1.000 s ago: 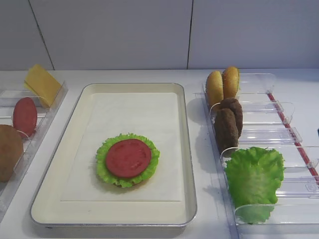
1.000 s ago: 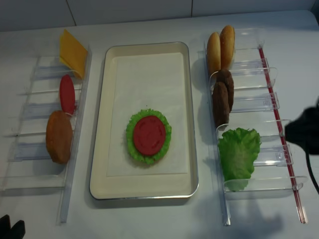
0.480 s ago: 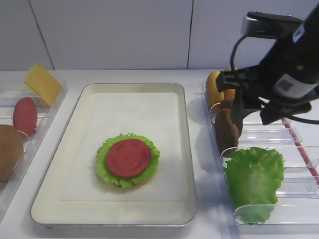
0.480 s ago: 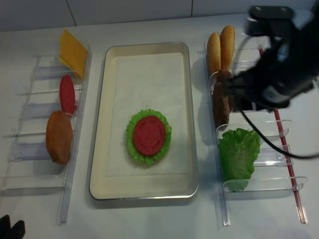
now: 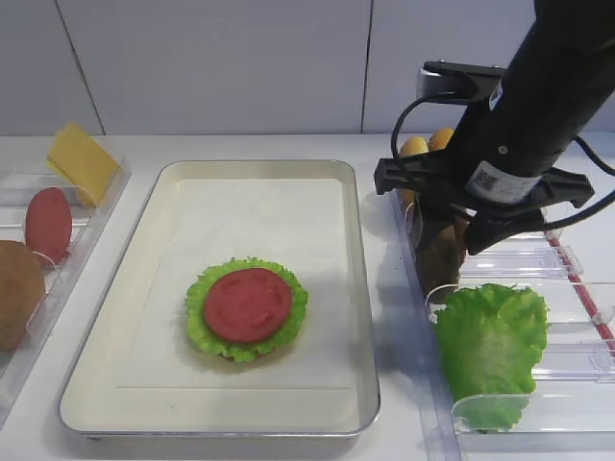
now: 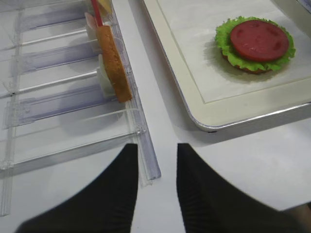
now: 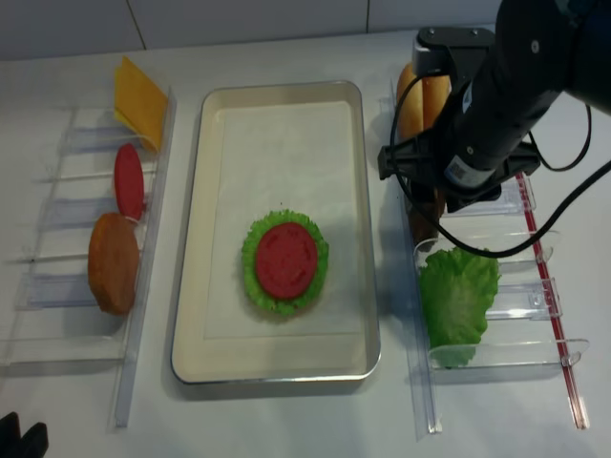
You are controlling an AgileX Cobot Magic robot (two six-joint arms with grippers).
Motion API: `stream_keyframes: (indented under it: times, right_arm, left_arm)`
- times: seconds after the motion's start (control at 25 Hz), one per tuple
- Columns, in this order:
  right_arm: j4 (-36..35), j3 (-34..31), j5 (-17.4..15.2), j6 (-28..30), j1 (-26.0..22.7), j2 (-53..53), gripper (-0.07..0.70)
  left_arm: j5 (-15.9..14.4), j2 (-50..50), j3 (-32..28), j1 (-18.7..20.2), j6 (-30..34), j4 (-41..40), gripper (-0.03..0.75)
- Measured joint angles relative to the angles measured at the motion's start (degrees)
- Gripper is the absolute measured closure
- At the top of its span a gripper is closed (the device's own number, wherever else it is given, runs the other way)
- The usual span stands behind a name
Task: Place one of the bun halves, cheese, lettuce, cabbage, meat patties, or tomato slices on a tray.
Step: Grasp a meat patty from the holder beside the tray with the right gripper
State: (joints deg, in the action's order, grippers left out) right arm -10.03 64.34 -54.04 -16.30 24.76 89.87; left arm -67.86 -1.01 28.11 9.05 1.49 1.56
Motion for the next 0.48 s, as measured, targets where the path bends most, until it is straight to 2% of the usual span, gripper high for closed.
stream_keyframes:
  times: [0.48]
  right_arm:
    - [-0.19,0.51,1.15,-0.69,0.0,2.73,0.234]
  left_arm:
    - [0.0,0.0,0.0,0.0,0.0,0.0,0.504]
